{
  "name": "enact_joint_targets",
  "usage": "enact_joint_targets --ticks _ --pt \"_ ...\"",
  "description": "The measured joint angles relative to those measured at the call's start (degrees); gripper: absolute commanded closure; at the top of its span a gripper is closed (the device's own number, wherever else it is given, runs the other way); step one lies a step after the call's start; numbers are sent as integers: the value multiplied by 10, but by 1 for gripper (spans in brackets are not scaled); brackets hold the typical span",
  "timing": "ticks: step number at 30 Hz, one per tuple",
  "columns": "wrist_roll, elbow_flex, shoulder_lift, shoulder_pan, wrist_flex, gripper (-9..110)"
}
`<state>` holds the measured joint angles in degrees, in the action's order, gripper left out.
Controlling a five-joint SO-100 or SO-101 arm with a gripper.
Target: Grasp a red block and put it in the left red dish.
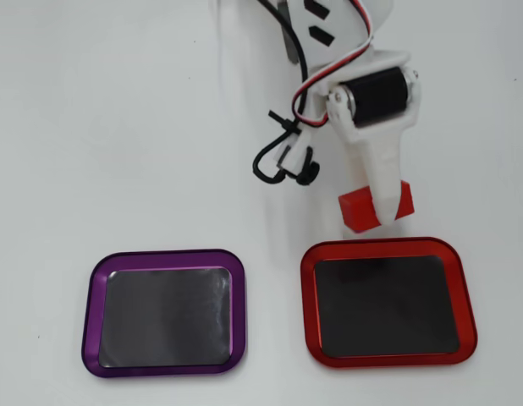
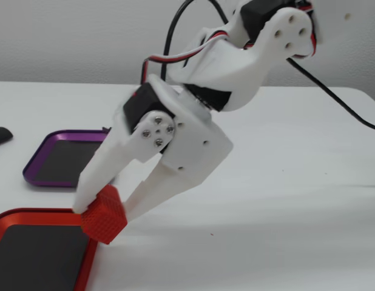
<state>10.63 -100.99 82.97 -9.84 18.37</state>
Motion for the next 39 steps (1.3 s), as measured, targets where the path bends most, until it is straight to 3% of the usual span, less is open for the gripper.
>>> enact_joint_targets --ticks 13,21,28,33,39 --pt "0 163 -163 -2 0 101" --pt "0 179 -175 -2 0 88" --pt "0 179 -175 -2 1 85" --pt "0 201 -176 -2 90 79" --pt "0 279 -120 -1 285 69"
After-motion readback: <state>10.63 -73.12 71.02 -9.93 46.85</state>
